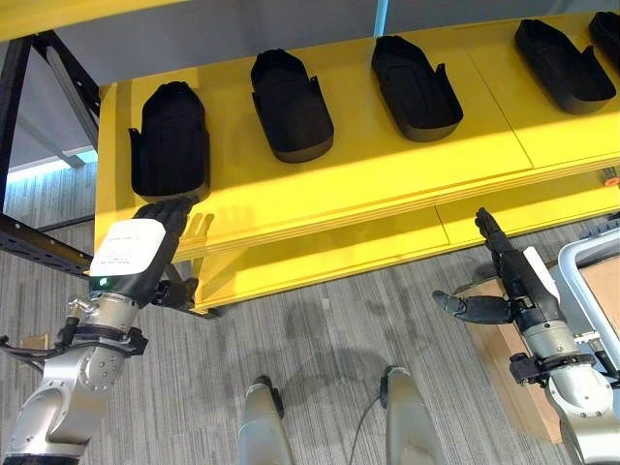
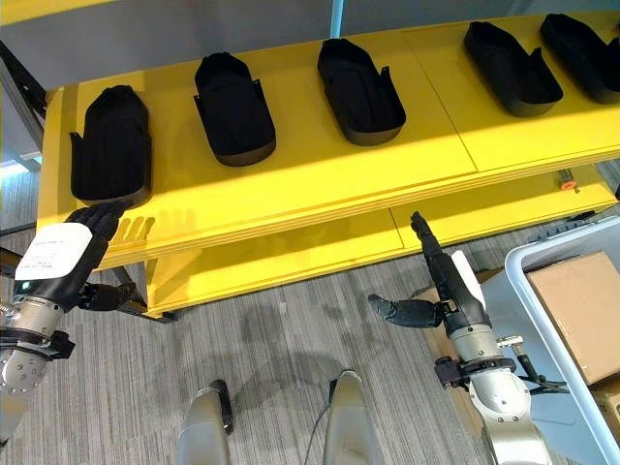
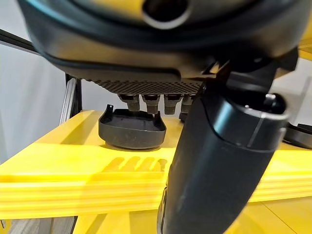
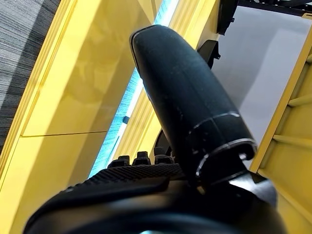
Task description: Move parts from the plastic box to the shelf.
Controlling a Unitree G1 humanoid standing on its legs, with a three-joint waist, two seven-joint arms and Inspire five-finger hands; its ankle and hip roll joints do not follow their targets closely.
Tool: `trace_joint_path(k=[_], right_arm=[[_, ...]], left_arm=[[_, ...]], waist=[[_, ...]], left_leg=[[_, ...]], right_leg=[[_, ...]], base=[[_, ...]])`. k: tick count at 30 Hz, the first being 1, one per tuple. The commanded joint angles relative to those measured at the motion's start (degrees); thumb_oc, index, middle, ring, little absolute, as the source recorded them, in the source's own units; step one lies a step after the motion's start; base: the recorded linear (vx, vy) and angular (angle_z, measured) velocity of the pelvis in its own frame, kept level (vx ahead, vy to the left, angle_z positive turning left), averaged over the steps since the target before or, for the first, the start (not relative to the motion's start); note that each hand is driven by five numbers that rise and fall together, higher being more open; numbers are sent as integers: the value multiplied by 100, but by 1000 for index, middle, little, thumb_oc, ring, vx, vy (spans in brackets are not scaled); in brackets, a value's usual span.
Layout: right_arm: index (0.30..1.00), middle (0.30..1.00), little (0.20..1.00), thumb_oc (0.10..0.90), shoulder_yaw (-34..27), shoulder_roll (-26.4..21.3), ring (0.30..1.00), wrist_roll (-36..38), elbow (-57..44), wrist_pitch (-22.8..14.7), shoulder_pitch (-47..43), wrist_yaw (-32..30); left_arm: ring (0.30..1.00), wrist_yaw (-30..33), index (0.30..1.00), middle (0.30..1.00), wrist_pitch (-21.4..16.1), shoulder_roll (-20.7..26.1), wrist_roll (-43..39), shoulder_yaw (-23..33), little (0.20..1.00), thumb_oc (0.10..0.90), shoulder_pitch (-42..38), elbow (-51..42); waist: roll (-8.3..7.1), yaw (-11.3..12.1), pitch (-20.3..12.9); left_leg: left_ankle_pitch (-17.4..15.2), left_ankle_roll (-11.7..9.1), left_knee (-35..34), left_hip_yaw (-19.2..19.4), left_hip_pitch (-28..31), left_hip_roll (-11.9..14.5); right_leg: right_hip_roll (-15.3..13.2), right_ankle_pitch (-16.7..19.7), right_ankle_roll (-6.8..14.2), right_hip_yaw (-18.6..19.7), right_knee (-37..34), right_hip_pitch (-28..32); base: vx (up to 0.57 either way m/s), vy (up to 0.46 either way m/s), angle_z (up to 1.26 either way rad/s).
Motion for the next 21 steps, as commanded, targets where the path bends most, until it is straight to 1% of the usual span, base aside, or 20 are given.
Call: trace_joint_path(k=[1,5,13,21], right_arm=[[1000,1000,1000,900,-493,-6,1000,90,-599,-394,-289,-108],[1000,1000,1000,900,-489,-15,1000,103,-599,-393,-305,-96],[1000,1000,1000,900,-457,-21,1000,118,-605,-387,-327,-81],[1000,1000,1000,900,-406,-20,1000,127,-632,-419,-340,-68]], left_arm=[[1000,261,1000,1000,61,686,-49,488,1000,900,-546,74],[1000,250,1000,1000,100,807,-26,457,1000,900,-697,194],[1000,159,1000,1000,108,1031,-29,147,1000,900,-1125,550],[1000,66,1000,1000,70,1117,-20,-142,1000,900,-1327,758]], waist=[[-52,-85,-402],[-46,-100,-399],[-50,-143,-402],[-54,-159,-408]], left_leg=[[-192,423,77,-86,100,-191],[-191,418,77,-90,95,-188],[-177,420,69,-79,110,-180],[-175,416,64,-86,120,-185]], right_leg=[[57,296,-382,-188,-223,158],[55,298,-379,-186,-231,163],[67,287,-377,-175,-234,159],[61,283,-365,-163,-240,182]], base=[[0,0,0],[0,0,0],[0,0,0],[0,0,0]])
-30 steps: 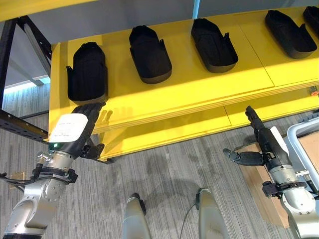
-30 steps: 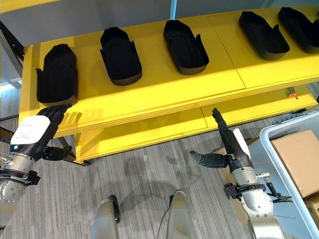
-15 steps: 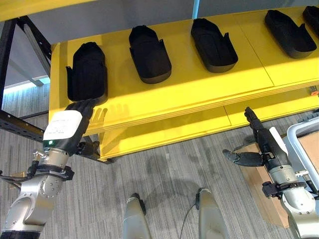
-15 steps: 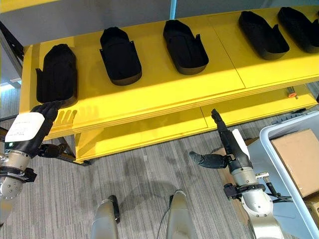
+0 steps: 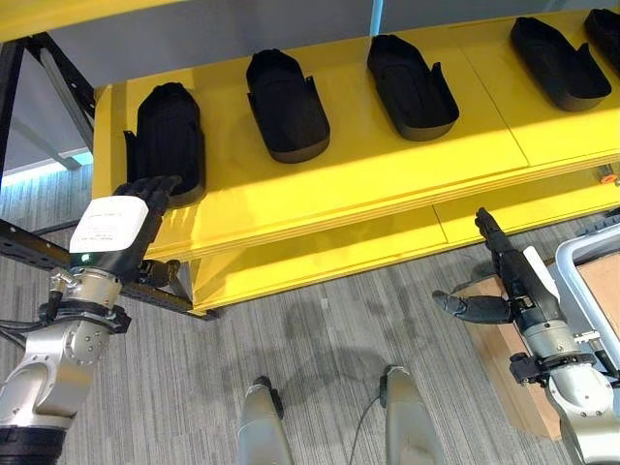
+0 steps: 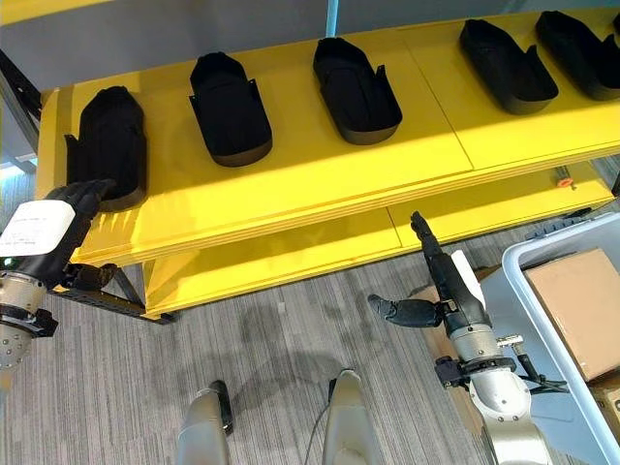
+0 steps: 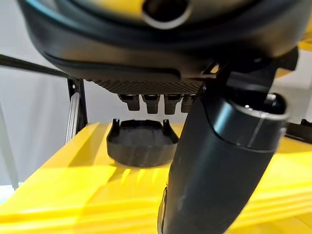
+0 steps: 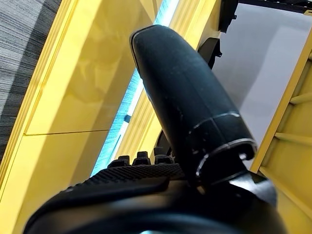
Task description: Move parts from the plastic box to the shelf.
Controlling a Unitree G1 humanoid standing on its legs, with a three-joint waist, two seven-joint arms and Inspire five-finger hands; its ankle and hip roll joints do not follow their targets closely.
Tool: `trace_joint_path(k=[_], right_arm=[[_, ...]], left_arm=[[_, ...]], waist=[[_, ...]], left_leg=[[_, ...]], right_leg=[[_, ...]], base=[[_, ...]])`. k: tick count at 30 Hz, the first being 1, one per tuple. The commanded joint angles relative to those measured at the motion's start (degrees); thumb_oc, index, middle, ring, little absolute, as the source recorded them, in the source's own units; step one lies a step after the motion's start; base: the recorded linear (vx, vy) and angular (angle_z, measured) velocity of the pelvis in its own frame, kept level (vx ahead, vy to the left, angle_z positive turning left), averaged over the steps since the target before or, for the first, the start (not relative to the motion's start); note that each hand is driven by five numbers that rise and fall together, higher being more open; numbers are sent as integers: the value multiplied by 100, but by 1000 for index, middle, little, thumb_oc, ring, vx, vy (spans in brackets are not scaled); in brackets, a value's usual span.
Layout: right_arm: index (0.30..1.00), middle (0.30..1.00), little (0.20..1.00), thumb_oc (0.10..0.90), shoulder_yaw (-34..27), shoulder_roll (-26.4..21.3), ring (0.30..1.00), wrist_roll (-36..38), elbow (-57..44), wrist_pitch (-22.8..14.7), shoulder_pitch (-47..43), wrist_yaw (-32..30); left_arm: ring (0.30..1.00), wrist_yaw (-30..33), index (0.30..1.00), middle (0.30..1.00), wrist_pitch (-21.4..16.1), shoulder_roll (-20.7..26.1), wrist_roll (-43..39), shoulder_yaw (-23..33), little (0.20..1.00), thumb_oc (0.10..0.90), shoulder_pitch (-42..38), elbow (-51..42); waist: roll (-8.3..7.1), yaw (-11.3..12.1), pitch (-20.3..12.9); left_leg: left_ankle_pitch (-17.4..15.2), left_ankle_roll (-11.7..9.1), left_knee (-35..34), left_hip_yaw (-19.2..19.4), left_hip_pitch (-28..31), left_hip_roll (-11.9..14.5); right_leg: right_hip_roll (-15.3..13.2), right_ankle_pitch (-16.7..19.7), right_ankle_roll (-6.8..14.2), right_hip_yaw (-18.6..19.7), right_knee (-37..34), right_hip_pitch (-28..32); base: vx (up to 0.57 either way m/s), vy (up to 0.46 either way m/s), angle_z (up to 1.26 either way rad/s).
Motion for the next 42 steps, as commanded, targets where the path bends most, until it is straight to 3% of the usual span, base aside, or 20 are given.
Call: trace_joint_path(k=[1,18,32,42], right_arm=[[1000,1000,1000,900,-390,-22,1000,113,-638,-441,-336,-92],[1000,1000,1000,900,-445,-1,1000,91,-671,-452,-330,-59],[1000,1000,1000,900,-437,-19,1000,53,-667,-462,-321,-41],[1000,1000,1000,900,-391,-51,1000,63,-654,-446,-300,-8]], left_arm=[[1000,161,1000,1000,-28,640,-19,-70,1000,900,-699,37],[1000,-110,1000,1000,-215,609,-49,153,1000,900,-89,-417],[1000,-207,1000,1000,-143,600,21,-241,1000,900,-383,198],[1000,-190,1000,1000,0,797,23,-580,1000,900,-1050,862]], waist=[[-57,-88,-402],[-48,-38,-371],[-47,-82,-354],[-58,-135,-357]], left_leg=[[-168,416,58,-93,117,-193],[-179,437,69,-97,103,-226],[-181,432,95,-83,91,-218],[-178,420,110,-72,89,-206]], right_leg=[[58,284,-363,-169,-236,195],[48,302,-363,-182,-251,189],[47,291,-370,-149,-210,163],[45,283,-357,-143,-185,142]], base=[[0,0,0],[0,0,0],[0,0,0],[0,0,0]])
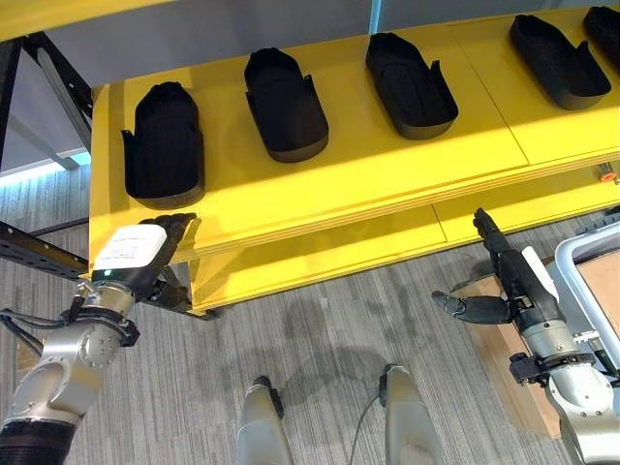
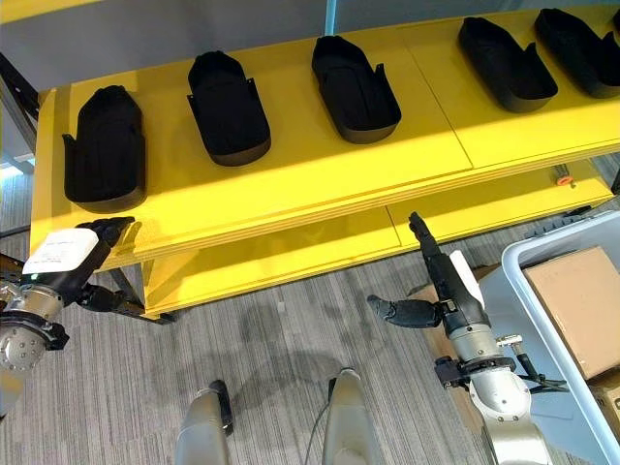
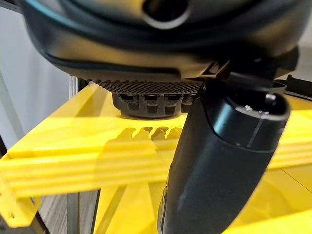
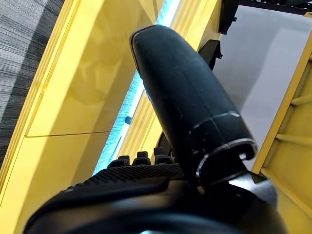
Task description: Move parts from the plastic box to the shelf.
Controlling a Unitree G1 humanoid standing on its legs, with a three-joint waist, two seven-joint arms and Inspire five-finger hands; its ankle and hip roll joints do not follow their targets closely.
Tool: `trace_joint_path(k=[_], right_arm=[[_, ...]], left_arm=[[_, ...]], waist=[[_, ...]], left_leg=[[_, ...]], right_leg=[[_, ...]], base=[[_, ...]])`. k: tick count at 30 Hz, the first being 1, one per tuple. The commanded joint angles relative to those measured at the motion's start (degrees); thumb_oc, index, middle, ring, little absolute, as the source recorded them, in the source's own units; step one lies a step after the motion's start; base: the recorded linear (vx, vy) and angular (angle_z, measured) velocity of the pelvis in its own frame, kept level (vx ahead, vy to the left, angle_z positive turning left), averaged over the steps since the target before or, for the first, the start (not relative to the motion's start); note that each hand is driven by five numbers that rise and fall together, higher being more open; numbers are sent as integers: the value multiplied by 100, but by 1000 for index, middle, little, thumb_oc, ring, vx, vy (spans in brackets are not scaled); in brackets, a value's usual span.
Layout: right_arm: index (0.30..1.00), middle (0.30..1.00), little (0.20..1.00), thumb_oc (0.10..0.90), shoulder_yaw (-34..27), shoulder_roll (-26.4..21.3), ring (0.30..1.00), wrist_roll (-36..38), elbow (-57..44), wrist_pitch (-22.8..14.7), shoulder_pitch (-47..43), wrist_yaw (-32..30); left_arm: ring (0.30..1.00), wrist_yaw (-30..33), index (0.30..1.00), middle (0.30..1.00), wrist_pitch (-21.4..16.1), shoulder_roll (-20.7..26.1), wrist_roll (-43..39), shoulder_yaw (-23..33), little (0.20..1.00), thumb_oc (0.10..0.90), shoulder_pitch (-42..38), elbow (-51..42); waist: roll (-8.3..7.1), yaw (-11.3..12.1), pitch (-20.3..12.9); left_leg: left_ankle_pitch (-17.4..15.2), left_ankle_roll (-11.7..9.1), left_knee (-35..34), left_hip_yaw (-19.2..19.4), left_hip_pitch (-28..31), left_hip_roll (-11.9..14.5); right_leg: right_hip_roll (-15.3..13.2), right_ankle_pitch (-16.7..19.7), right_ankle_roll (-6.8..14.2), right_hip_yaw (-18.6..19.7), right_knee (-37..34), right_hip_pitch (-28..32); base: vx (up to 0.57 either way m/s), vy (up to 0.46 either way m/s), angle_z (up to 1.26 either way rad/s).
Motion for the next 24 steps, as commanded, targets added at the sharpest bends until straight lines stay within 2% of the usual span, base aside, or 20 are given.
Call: trace_joint_path(k=[1,11,24], right_arm=[[1000,1000,1000,900,-380,-57,1000,77,-653,-449,-289,-124],[1000,1000,1000,900,-296,-93,1000,117,-637,-482,-280,-104],[1000,1000,1000,900,-261,-102,1000,147,-618,-509,-196,-101]], left_arm=[[1000,210,1000,1000,31,632,-6,-9,1000,900,-733,180],[1000,223,1000,1000,131,914,5,-586,1000,900,-1528,972],[1000,174,1000,1000,137,780,-81,-1225,1000,900,-2303,1473]], waist=[[-59,-89,-359],[-60,-130,-376],[-86,-218,-379]], left_leg=[[-178,421,118,-87,100,-205],[-179,429,169,-91,43,-224],[-176,410,189,-72,46,-209]], right_leg=[[46,283,-354,-152,-179,171],[23,257,-337,-162,-132,132],[43,258,-337,-145,-85,90]], base=[[0,0,0],[3,0,0],[-1,-1,0]])
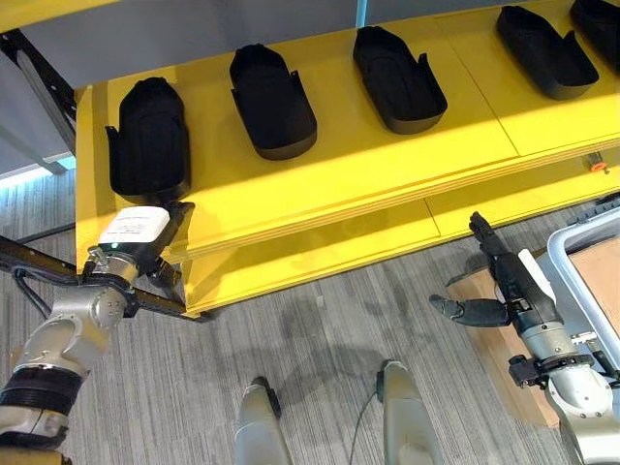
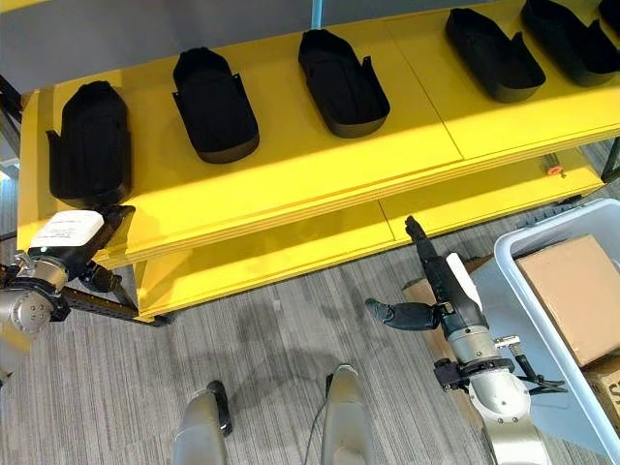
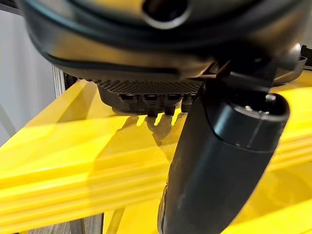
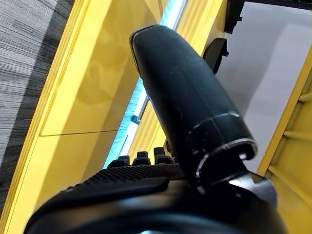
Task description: Move parts from the plastic box to the shelf.
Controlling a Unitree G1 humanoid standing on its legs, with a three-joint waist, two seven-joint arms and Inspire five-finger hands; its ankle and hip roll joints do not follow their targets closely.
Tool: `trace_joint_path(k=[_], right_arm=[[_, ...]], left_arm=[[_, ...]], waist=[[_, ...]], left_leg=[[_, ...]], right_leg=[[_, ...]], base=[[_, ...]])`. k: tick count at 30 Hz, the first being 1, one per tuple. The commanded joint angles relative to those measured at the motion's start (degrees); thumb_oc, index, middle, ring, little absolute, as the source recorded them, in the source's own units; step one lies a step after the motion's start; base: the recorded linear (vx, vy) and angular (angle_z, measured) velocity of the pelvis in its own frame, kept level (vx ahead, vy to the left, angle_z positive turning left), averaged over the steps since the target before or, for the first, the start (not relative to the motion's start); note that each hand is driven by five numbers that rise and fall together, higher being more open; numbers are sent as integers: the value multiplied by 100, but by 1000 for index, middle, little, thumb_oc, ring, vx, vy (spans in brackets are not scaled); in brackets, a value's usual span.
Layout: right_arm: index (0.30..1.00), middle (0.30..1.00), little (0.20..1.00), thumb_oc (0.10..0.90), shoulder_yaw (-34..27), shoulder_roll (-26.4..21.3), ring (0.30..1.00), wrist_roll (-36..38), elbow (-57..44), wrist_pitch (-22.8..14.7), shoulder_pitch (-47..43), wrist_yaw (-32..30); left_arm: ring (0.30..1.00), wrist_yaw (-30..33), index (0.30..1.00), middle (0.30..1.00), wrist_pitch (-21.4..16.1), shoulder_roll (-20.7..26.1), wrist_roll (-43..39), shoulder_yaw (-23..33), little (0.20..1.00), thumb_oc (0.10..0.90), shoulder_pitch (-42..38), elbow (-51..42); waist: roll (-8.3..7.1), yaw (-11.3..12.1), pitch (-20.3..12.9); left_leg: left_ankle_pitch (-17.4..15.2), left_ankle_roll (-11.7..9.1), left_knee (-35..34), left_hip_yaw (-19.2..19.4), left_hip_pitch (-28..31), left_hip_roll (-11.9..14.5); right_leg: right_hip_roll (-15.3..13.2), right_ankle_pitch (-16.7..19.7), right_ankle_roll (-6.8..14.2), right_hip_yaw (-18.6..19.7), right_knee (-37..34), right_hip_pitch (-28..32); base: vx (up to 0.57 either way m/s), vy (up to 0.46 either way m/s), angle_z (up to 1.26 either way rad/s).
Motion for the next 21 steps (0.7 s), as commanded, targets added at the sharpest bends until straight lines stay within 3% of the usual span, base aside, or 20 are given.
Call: trace_joint_path(k=[1,21], right_arm=[[1000,1000,1000,900,-295,-92,1000,146,-618,-518,-242,-139],[1000,1000,1000,900,-241,-113,1000,226,-596,-547,-226,-112]], left_arm=[[1000,242,1000,1000,1,482,-75,-83,1000,900,-780,48],[1000,319,1000,1000,39,502,-115,-573,1000,900,-1610,435]], waist=[[-64,-44,-390],[-68,-97,-434]], left_leg=[[-141,403,66,-91,140,-213],[-115,398,65,-63,110,-207]], right_leg=[[29,259,-336,-218,-192,225],[49,279,-312,-184,-175,162]], base=[[0,0,0],[0,0,0]])
